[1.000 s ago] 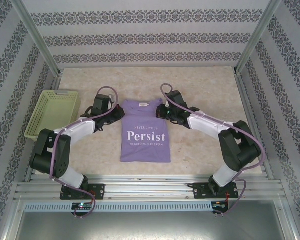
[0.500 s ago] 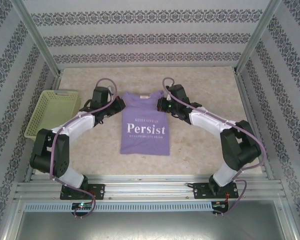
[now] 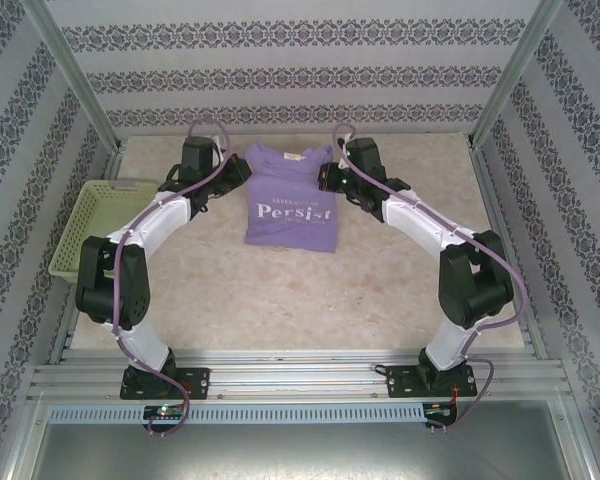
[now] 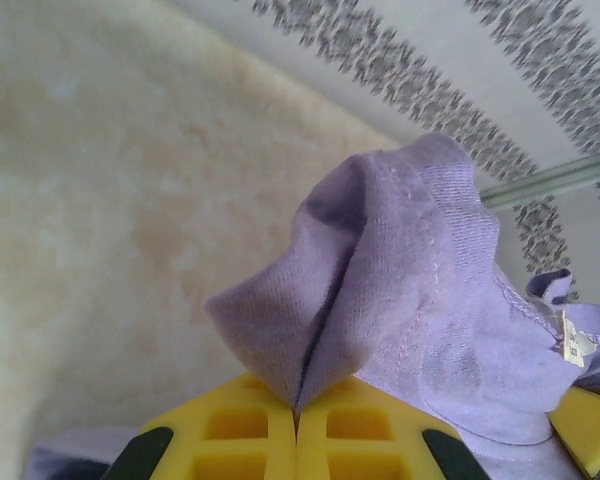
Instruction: Fold the inside-out t-shirt
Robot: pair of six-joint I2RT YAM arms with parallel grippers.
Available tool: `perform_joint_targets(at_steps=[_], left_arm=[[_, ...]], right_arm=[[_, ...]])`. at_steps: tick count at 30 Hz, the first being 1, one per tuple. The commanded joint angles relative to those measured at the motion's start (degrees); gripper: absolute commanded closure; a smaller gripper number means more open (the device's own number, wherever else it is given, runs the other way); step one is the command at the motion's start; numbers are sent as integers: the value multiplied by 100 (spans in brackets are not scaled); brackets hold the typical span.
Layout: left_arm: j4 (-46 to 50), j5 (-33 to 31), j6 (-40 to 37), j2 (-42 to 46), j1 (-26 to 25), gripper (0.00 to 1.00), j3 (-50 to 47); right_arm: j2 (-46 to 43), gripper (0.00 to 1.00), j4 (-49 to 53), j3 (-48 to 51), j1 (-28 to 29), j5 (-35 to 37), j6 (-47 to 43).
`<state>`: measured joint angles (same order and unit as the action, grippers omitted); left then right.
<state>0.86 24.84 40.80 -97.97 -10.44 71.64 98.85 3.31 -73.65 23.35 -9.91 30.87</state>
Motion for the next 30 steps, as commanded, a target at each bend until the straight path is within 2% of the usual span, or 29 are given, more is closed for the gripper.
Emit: perform_joint_targets(at_steps=[1, 11, 21, 30], left_arm=[[-195, 139, 220, 461, 46, 100, -386], [171, 126, 209, 955, 7, 100, -600], [683, -249, 260, 1833, -178, 100, -1226], [935, -349, 152, 1869, -172, 100, -933]], right_arm=[[-457, 100, -50, 442, 139, 253, -87], [-970, 100, 234, 703, 392, 642, -187], [-1783, 100, 639, 1131, 913, 1167, -178], [-1772, 100, 914, 839, 925, 1400, -332]])
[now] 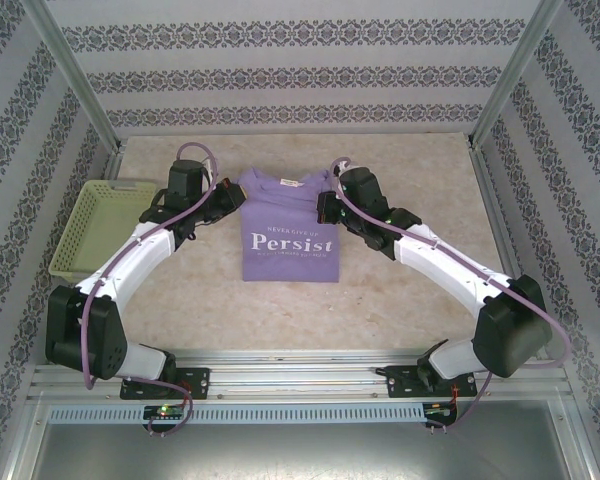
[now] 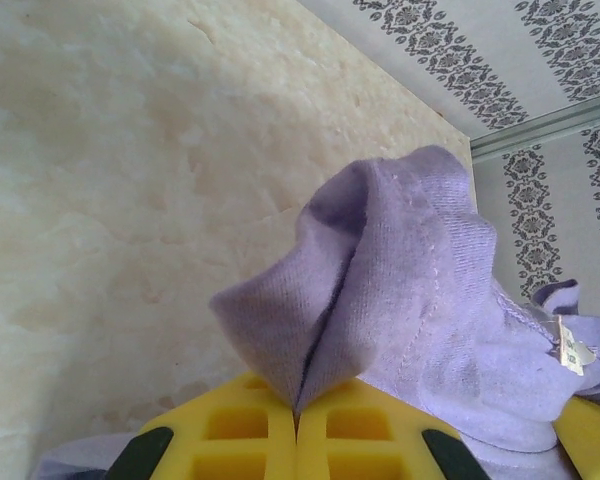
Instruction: Fold the inside-out t-shirt
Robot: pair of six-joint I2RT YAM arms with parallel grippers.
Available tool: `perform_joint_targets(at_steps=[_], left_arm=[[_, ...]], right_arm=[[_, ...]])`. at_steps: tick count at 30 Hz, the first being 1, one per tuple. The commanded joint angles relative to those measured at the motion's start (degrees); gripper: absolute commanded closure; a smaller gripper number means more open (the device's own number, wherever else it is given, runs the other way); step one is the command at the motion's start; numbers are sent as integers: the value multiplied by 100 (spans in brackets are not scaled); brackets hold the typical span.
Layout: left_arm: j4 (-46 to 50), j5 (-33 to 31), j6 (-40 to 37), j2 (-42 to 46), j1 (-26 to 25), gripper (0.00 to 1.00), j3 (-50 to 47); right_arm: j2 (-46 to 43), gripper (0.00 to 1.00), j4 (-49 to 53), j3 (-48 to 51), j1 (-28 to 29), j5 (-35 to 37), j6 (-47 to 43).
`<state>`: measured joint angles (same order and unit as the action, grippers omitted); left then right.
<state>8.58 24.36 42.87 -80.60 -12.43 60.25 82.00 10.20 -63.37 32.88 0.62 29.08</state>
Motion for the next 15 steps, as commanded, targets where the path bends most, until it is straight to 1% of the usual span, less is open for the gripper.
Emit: perform_joint_targets(at_steps=[1, 3, 6, 12, 14, 15], left_arm=[[183, -328, -67, 140, 22, 100, 216], [201, -395, -112, 85, 26, 100, 299], [314, -535, -291, -315, 26, 100, 847], [464, -497, -623, -1769, 183, 100, 2935], [461, -424, -715, -2055, 256, 100, 3487], [449, -406, -765, -2069, 268, 100, 3602]], right_arm=[[-81, 100, 207, -200, -28, 355, -157], [-13, 100, 158, -260, -59, 410, -196], [310, 100, 61, -613, -262, 343, -369], [1429, 100, 123, -2343, -801, 83, -812], [1704, 100, 202, -2905, -853, 30, -962], [1774, 100, 264, -3105, -854, 7, -1003]])
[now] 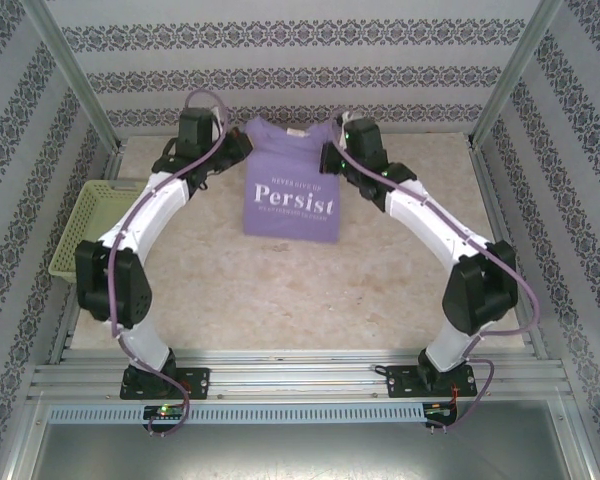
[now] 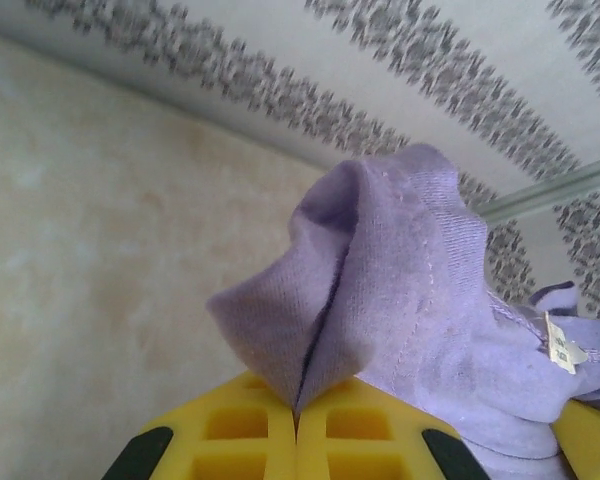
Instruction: Fold the inside-out t-shirt
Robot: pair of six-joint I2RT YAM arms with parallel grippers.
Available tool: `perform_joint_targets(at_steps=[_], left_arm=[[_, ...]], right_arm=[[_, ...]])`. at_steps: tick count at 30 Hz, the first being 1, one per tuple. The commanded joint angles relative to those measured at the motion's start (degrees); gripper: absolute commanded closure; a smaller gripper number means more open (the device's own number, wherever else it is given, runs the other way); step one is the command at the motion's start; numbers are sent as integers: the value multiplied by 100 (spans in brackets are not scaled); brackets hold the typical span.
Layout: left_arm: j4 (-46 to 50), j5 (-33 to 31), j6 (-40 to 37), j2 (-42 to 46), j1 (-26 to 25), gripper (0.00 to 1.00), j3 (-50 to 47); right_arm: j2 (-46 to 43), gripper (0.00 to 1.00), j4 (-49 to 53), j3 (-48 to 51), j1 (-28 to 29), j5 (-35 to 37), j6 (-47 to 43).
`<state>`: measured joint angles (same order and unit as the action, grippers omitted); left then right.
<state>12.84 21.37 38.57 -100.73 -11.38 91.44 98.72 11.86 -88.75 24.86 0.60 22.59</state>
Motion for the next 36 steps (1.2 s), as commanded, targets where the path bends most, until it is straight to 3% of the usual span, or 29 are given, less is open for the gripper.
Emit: perform_joint_targets(at_steps=[1, 4, 10, 14, 17, 22, 26, 31, 36], left_arm=[[-54, -71, -390, 14, 163, 100, 463], [-783, 244, -346, 586, 117, 100, -421], [-2089, 607, 182, 2028, -607, 100, -3373], [-2069, 337, 555, 2972, -1232, 100, -4970], [-1636, -75, 734, 3721, -1527, 100, -5601], [-1427, -424, 774, 4215, -1643, 100, -6052], [-1249, -727, 652, 3673, -1646, 100, -5753], [-1450, -1586, 572, 3008, -1622, 100, -5557], [-1534, -1783, 297, 2160, -1559, 100, -5100]], right_arm=[[124, 100, 134, -665, -36, -27, -378], [-184, 100, -47, -158, 127, -44, -415], [-1561, 100, -904, 2623, 783, 388, -106], [-2455, 100, -1170, 4111, 1141, 542, 494], [-3020, 100, -1050, 4698, 1313, 556, 957], [-3405, 100, -603, 4876, 1419, 681, 1273], [-2963, 100, -402, 4656, 1373, 837, 1245], [-2077, 100, -317, 4044, 1199, 797, 957], [-1289, 100, -223, 3498, 977, 778, 759]])
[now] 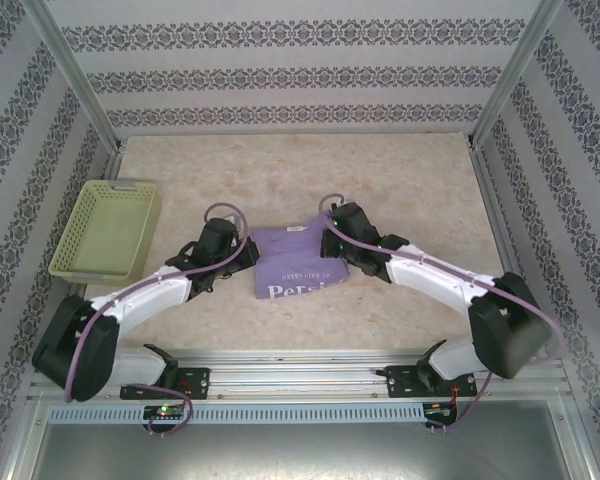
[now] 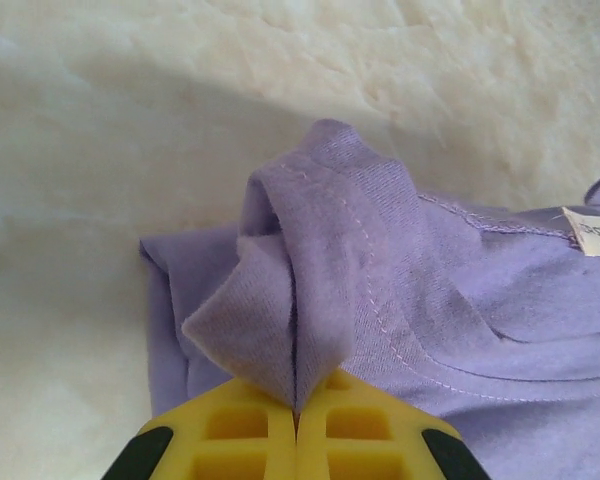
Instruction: Fold the inside-out t-shirt
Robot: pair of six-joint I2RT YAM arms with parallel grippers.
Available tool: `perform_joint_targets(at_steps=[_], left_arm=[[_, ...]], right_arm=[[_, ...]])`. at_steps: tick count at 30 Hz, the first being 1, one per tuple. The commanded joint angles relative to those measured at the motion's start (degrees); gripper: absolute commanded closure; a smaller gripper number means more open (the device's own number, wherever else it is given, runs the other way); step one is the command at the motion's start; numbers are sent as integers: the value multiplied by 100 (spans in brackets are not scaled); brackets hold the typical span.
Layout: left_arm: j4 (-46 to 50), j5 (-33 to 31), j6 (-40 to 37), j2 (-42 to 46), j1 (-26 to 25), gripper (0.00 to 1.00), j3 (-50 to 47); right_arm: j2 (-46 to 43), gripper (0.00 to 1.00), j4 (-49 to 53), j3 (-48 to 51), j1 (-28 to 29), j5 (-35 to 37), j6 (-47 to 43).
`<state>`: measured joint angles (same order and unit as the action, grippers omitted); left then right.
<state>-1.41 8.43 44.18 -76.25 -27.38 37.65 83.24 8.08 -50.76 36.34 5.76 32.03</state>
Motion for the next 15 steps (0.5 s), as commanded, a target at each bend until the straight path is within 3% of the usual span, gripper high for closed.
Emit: perform_joint_targets(at_steps=[1, 10, 12, 15], left_arm=[[-85, -532, -272, -420, 55, 100, 347], [185, -600, -187, -1342, 166, 100, 647], [289, -627, -161, -1411, 183, 96, 679], [735, -671, -123, -1426, 213, 89, 928]], right_arm=[[368, 100, 161, -371, -196, 262, -208], [1431, 100, 196, -803, -355, 299, -343], [1526, 100, 203, -889, -347, 258, -355], [1539, 87, 325, -1010, -356, 310, -405]])
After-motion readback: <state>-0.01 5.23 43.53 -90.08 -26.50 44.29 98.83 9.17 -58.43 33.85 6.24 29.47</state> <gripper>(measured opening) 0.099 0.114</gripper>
